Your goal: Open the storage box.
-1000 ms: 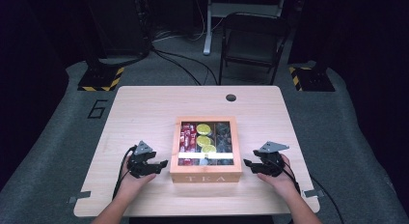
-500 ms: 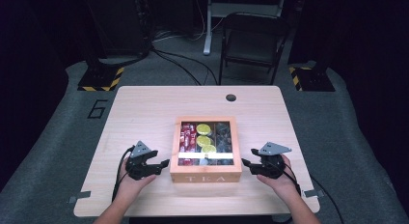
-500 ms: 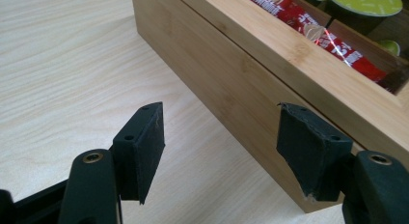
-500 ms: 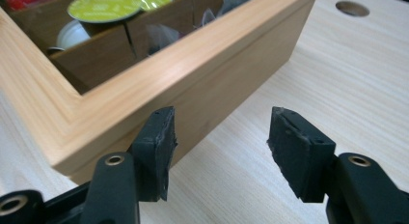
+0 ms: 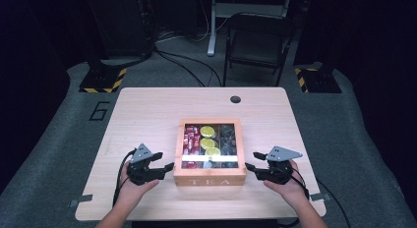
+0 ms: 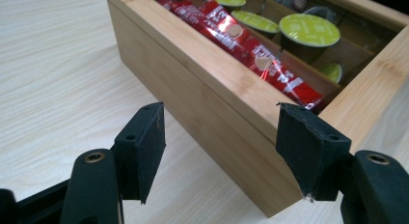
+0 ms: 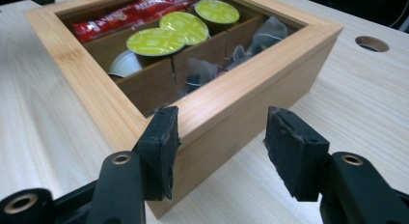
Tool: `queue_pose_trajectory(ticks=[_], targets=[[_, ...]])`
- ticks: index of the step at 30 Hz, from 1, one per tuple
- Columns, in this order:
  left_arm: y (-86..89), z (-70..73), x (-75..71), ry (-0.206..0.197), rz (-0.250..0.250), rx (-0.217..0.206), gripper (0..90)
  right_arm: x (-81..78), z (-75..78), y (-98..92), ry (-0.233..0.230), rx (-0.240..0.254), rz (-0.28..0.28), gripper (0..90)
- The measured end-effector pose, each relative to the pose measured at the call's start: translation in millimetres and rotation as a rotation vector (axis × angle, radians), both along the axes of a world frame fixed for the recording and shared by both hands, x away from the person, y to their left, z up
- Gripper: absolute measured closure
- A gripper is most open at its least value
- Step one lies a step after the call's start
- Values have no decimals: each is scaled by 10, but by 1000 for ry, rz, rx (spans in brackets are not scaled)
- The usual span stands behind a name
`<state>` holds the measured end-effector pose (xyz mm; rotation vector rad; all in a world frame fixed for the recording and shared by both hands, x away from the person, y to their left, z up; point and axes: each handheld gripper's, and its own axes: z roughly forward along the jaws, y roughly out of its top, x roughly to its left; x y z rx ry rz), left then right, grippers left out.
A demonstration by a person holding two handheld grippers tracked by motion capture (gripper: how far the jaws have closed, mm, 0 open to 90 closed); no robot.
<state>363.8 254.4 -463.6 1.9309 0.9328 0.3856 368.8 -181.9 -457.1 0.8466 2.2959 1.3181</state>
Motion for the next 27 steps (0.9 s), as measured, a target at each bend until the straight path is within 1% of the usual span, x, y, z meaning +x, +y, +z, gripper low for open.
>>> queue_pose_trajectory(ticks=[1, 2, 3, 4, 6, 7, 8, 9, 10, 11, 13, 14, 15, 16, 17, 19, 20, 21, 22, 23, 24, 25, 26, 27], targets=[[-5, 10, -8, 3, -2, -6, 345, -10, 11, 1, 3, 1, 9, 454], [-9, 17, -11, -3, -7, -6, 345, -15, 14, 10, 1, 5, 17, 454], [-17, 25, -21, 7, -15, -13, 345, -23, 18, 23, 3, 12, 20, 455], [-33, 27, -31, 8, -17, -24, 345, -36, 23, 34, 14, 11, 22, 454], [-63, 31, -48, 10, -28, -27, 340, -51, 29, 49, 12, 8, 46, 450], [-79, 29, -52, 4, -33, -26, 331, -57, 31, 65, 13, 12, 48, 437], [-97, 31, -60, 6, -36, -28, 307, -63, 32, 69, 9, 5, 60, 411], [-116, 29, -67, 5, -36, -32, 283, -73, 29, 84, 15, 8, 55, 385], [-132, 29, -75, 14, -41, -38, 269, -74, 23, 97, 17, 4, 57, 367], [-149, 23, -80, 14, -45, -38, 253, -76, 16, 109, 14, 2, 58, 354], [-185, 9, -96, 12, -49, -31, 227, -85, 2, 130, 24, -1, 57, 313], [-192, 7, -102, 17, -59, -23, 217, -85, -5, 138, 25, -5, 58, 297], [-201, 2, -111, 25, -68, -23, 209, -77, -15, 141, 20, -8, 70, 275], [-205, -6, -111, 17, -70, -21, 205, -79, -21, 151, 27, -2, 66, 266], [-209, -11, -113, 19, -75, -21, 199, -86, -27, 161, 34, -8, 63, 263], [-225, -30, -114, 23, -79, -25, 182, -89, -46, 181, 35, -29, 79, 263], [-232, -36, -118, 28, -86, -21, 180, -88, -56, 191, 30, -40, 86, 263], [-243, -44, -121, 23, -87, -16, 180, -96, -63, 202, 36, -48, 88, 263], [-253, -49, -129, 31, -89, -19, 180, -98, -73, 215, 37, -50, 88, 262], [-268, -57, -139, 33, -81, -25, 181, -101, -79, 223, 40, -58, 92, 262], [-265, -59, -137, 31, -95, -11, 180, -94, -86, 224, 35, -69, 111, 263], [-275, -66, -141, 30, -90, -12, 180, -102, -93, 234, 42, -75, 105, 263], [-277, -76, -140, 25, -96, 0, 181, -104, -104, 247, 46, -76, 104, 262], [-282, -87, -143, 30, -98, 3, 181, -102, -111, 249, 44, -85, 112, 262]])
